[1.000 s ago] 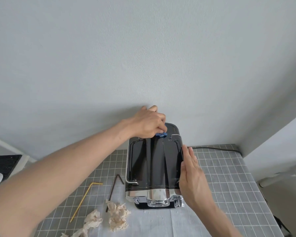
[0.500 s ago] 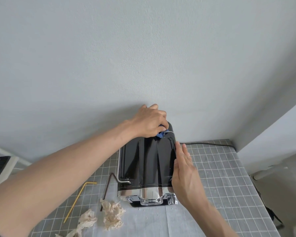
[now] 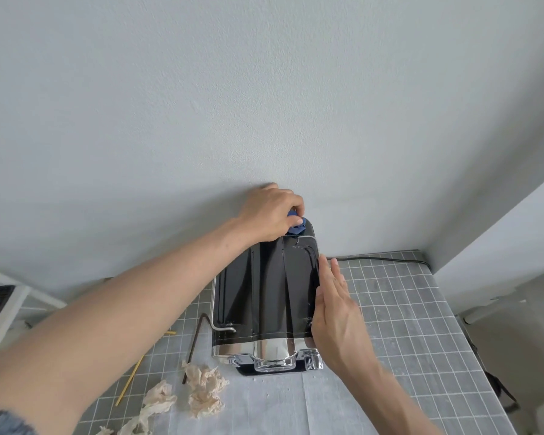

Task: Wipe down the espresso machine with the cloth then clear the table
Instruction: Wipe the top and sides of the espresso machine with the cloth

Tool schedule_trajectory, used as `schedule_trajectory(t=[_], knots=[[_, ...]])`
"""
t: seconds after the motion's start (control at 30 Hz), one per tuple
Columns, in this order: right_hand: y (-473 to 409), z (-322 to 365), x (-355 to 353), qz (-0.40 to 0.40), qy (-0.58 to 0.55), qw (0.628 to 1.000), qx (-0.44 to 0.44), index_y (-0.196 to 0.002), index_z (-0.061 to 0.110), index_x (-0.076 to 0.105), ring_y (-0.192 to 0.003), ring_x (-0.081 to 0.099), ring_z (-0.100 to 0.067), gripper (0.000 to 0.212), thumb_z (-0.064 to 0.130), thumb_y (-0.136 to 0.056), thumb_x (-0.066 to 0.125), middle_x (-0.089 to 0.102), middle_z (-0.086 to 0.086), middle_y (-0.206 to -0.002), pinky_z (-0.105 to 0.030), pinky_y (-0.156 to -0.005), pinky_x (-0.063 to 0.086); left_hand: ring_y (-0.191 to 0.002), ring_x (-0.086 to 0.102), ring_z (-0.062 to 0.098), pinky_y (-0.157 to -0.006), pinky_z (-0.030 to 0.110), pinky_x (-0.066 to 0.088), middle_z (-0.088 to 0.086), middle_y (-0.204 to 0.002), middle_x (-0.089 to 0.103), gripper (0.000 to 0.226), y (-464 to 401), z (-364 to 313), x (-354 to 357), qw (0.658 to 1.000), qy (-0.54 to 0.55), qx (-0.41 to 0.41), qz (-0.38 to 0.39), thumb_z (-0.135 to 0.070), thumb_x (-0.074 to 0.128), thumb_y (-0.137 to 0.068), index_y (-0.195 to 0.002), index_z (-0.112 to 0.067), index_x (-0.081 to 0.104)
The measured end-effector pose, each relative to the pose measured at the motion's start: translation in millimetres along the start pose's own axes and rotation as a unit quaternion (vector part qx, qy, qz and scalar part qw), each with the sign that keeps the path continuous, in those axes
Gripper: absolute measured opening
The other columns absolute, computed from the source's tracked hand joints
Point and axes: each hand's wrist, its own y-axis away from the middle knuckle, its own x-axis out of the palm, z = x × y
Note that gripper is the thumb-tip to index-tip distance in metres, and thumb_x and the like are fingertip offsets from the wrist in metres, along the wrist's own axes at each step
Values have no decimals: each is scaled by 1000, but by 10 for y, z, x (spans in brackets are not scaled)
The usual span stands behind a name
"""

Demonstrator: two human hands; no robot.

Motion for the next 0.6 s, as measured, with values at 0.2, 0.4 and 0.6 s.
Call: schedule_trajectory(t=[0.2,0.4,0.6], knots=[[5,17,39,-7,-8,1000,6,-163,24,12,-154,-3,-1,65,2,-103,25,33,8,-164,-25,-118,30,-101,45,17,-93,41,36,-19,-103,71,16,196,11,-83,998,-10,10,55,-46,69,-92,-104,-37,77],[13,15,53,-12,-12,1000,5,-163,22,12,-155,-3,-3,65,2,-103,26,25,8,-167,-23,-119,28,-101,47,12,-93,36,35,-19,-92,72,10,468,-144,-124,998,-13,21,53,-47,70,-84,-88,-39,73],[4,-12,53,-12,-15,1000,-3,-163,20,11,-154,-5,-1,70,-4,-99,28,29,5,-166,-32,-122,29,-97,46,13,-90,40,35,-18,-93,72,13,717,-301,133,1000,2,10,-24,-44,69,-90,-95,-38,80]])
